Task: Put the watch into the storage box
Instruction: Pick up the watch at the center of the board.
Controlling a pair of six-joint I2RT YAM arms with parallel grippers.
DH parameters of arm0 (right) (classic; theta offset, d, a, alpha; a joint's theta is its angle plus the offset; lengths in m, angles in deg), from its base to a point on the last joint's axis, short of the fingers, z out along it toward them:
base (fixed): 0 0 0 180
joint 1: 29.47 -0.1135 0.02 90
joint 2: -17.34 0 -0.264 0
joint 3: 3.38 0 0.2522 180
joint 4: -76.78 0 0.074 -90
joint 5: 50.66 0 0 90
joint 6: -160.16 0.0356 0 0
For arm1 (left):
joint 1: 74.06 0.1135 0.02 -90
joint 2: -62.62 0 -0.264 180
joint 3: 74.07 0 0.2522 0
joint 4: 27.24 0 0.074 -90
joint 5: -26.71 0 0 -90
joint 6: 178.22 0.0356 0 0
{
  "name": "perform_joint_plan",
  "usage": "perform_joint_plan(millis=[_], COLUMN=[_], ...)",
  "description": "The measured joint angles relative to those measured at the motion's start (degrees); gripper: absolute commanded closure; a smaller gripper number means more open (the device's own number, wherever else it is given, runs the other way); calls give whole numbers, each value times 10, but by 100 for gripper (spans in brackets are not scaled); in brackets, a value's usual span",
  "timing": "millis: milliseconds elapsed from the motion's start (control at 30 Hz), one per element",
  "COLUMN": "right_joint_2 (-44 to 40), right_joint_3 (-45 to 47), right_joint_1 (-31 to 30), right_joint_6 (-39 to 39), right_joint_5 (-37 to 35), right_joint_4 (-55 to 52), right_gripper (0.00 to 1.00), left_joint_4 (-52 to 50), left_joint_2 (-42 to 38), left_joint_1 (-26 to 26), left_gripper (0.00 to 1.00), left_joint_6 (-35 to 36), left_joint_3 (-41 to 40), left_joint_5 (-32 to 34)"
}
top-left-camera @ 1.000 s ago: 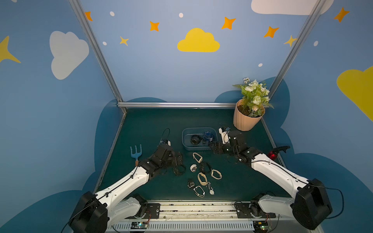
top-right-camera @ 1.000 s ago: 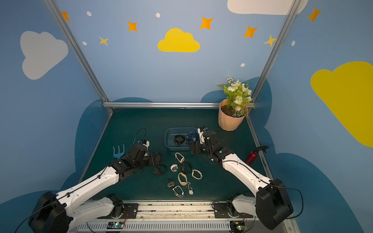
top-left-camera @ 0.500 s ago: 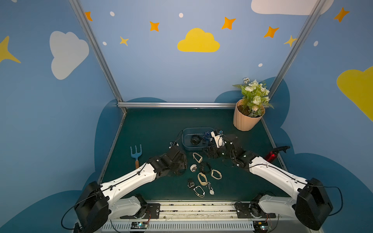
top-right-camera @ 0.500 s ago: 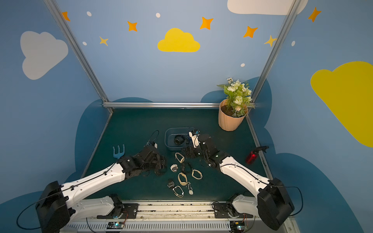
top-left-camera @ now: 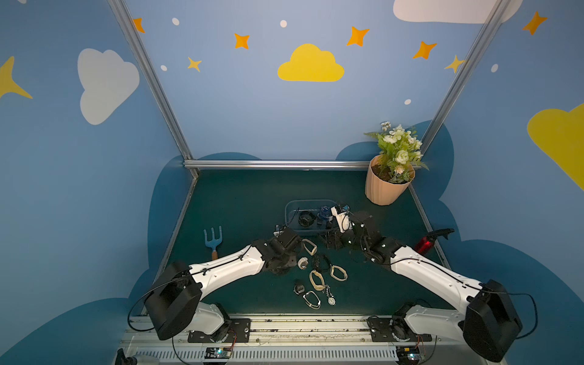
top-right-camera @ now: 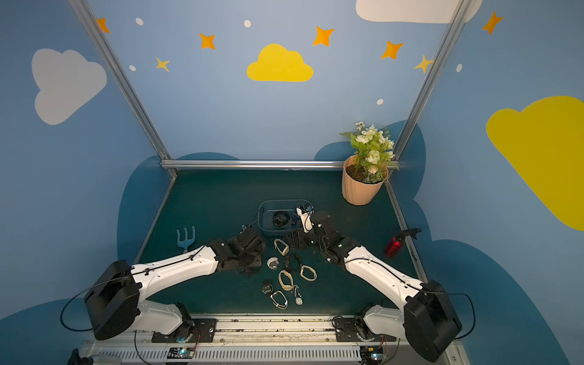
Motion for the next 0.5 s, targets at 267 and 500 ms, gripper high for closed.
perform_joint_plan(millis=[267, 500], right_joint_2=[0, 0], right_joint_3=[0, 0], right_joint_1=[-2, -2], right_joint_6=[-5, -9], right_joint_5=[-6, -11], right_joint_4=[-4, -4], right_gripper=[15, 15], left_joint_4=[-14, -24], left_joint_2=[88, 127], left_joint_1=[0, 0], left_gripper=[57, 65], left_joint_6=[-1, -3], left_joint_3=[40, 56], left_joint_5=[-5, -8])
